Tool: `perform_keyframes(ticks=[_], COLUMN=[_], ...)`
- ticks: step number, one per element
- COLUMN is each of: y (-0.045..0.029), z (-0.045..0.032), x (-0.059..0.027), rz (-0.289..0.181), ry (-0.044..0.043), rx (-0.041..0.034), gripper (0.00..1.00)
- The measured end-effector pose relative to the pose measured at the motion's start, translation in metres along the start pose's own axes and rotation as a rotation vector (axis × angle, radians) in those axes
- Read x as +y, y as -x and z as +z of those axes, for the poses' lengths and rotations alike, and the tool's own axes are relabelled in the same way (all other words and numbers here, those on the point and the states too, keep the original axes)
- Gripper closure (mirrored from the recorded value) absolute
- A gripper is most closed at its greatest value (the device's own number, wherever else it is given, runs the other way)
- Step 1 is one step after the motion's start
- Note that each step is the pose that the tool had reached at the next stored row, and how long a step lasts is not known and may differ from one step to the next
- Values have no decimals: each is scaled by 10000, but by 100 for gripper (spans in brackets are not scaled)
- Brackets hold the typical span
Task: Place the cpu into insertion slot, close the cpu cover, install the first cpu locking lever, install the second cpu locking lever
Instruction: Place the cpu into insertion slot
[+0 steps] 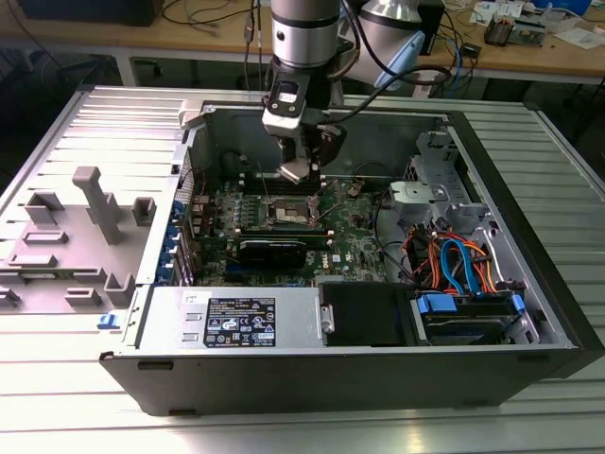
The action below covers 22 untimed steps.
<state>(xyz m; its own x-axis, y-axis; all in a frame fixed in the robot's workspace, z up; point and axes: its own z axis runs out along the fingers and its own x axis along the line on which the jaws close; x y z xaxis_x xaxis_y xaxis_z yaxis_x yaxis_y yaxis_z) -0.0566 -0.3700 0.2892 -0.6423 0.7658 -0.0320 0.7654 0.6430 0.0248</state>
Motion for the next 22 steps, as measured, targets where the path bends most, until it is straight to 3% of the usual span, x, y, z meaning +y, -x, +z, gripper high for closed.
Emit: perform_keyframes(ticks=[2,17,22], y=[0,-1,-2], z=[8,45,64], x=[0,-1,-2], rz=[609,3438,4850], ry=[-19,-109,-156], rx=[-15,-85,-121], gripper=[45,45,45])
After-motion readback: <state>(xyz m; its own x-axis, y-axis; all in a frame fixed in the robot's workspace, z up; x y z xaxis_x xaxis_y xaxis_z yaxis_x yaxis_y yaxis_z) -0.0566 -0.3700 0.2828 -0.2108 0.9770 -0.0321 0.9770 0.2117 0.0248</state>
